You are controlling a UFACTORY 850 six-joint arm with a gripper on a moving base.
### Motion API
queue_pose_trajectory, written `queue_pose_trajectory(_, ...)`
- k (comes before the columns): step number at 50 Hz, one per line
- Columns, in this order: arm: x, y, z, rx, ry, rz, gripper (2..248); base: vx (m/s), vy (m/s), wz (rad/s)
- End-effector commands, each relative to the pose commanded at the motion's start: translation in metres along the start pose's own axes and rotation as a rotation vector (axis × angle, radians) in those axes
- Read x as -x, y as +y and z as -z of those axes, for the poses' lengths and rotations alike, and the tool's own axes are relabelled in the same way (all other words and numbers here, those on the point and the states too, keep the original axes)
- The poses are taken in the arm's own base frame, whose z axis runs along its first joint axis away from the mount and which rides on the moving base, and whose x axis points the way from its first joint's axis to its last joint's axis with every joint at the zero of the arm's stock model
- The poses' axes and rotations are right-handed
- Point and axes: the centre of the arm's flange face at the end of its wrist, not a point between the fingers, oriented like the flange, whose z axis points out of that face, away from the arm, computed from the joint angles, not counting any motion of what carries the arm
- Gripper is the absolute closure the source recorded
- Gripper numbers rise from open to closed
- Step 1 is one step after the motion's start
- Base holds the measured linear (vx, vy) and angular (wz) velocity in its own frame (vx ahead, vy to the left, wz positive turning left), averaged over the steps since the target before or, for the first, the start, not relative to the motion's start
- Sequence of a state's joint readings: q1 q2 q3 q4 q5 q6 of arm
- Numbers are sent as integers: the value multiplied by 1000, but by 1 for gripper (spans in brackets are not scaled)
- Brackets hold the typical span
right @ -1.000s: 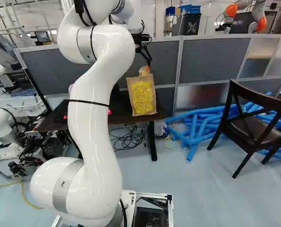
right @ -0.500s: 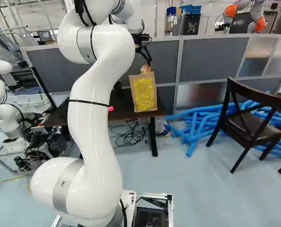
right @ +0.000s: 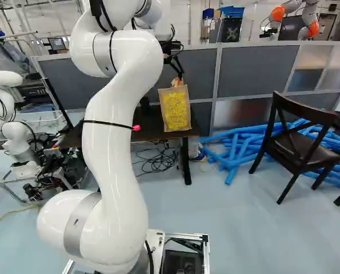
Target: Pick up the bag on the ground and place it on the table
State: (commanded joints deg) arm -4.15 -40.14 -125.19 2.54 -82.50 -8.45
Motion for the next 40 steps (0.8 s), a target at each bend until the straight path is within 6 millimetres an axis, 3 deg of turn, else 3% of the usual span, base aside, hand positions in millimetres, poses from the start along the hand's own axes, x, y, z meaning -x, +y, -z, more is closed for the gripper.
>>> queue_pose_trajectory(40, 0, 0, 0, 0, 1, 0, 3, -29, 0, 4)
